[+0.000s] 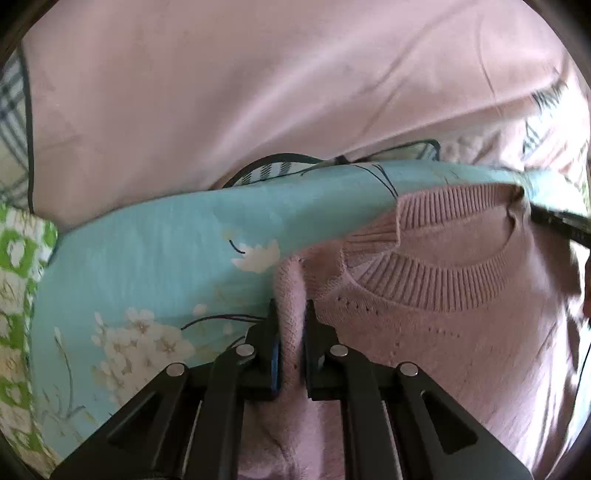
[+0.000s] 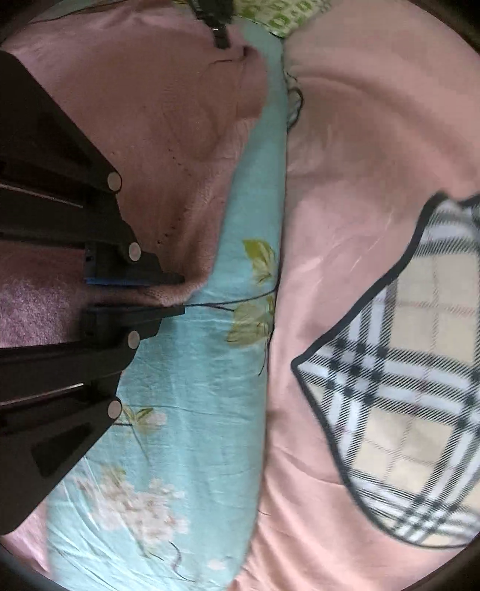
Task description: Fold small clothes
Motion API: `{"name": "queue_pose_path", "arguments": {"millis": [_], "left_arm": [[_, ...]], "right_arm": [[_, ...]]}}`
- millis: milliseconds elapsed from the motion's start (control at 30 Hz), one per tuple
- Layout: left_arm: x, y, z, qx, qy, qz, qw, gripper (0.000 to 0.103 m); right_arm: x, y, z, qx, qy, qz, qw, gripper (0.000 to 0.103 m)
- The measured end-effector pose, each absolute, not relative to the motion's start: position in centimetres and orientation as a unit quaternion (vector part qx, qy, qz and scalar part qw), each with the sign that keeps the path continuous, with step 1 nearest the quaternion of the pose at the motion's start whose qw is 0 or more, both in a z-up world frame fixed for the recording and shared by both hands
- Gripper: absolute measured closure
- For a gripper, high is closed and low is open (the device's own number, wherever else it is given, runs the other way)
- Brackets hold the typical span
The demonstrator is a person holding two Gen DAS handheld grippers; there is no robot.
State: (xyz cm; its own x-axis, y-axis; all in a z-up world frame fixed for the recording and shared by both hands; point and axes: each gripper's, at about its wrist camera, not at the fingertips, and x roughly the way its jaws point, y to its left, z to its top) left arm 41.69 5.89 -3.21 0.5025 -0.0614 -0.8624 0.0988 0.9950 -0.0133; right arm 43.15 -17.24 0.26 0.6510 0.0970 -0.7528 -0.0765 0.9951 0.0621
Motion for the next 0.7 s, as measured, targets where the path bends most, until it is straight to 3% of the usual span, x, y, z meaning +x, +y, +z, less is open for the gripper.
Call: {"name": "queue_pose_path", "arguments": {"millis": [33, 100, 200, 267, 500, 700], "left_arm": [[41.5, 6.4, -2.9, 0.015, 0.496, -0.042, 0.867, 0.088], [40.7, 7.0, -1.6, 0.006, 0.488, -0.033, 0.872, 0.084], [38.6, 8.5, 0.6, -0.008, 0.478, -0.021, 0.878, 0.078], [36.9, 8.1, 1.9, -0.024, 0.471, -0.02, 0.882, 0.068], [29.5, 5.6, 3.0, -0.086, 0.468, -0.06, 0.878, 0.052], [26.1, 1.3, -1.0, -0.103, 0.509, -0.082, 0.851, 0.051]], "right_arm": [[43.1, -17.5, 0.6, 0.024, 0.416, 0.045, 0.908, 0.092], [42.7, -18.3, 1.9, 0.054, 0.409, 0.046, 0.91, 0.073], [39.9, -20.6, 4.7, 0.093, 0.391, 0.042, 0.915, 0.055], [37.1, -23.0, 6.5, 0.127, 0.373, 0.041, 0.918, 0.05], [25.9, -30.0, 8.4, 0.202, 0.353, -0.012, 0.913, 0.049], [18.5, -41.1, 6.1, 0.299, 0.351, -0.135, 0.877, 0.049]]}}
